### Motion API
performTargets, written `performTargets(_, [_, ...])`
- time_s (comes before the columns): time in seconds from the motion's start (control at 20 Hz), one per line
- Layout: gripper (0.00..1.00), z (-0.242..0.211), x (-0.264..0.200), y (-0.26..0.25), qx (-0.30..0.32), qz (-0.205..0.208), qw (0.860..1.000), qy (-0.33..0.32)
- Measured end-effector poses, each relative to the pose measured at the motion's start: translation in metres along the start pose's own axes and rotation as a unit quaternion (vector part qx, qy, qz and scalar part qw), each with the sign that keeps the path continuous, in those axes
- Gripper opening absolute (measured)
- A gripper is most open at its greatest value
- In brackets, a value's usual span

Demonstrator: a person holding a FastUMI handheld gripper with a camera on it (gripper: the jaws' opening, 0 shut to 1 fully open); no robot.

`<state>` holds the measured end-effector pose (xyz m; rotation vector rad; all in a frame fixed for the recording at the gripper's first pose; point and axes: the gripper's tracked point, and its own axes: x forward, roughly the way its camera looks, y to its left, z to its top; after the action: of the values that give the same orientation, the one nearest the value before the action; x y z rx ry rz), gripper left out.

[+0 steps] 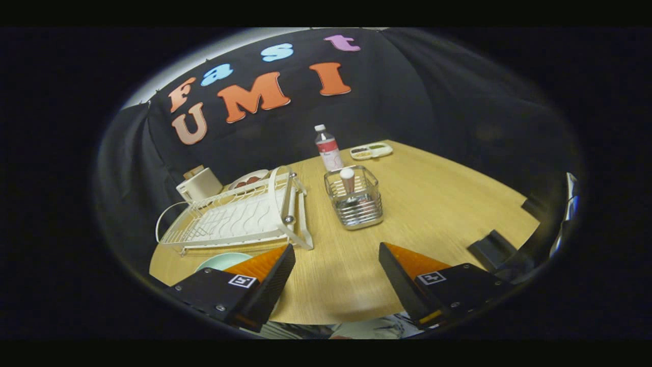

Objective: Take the plate from the dish rack, then take the spoon from the basket and place it into the plate.

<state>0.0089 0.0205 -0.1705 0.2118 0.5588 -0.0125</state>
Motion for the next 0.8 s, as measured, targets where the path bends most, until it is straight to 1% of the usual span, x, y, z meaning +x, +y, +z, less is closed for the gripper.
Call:
performTargets(0.2, [0.98,0.04,0.008,-0.01,-0.041,-0.015,0.997,-0.065])
performTargets(0.35, [0.99,0.063,0.02,-0.018,-0.077,-0.03,0.991,-0.109])
performTargets(0.45, [0.98,0.071,0.028,-0.015,-0.096,-0.027,0.987,-0.126])
performTargets(0.55, [0.95,0.074,0.037,-0.012,-0.11,-0.022,0.985,-0.135])
performTargets(0.65, [0.88,0.078,0.044,-0.008,-0.117,-0.016,0.982,-0.145])
performTargets(0.75, [0.76,0.08,0.051,-0.007,-0.123,-0.017,0.981,-0.151])
performTargets(0.8, [0.67,0.079,0.055,-0.008,-0.125,-0.018,0.981,-0.151])
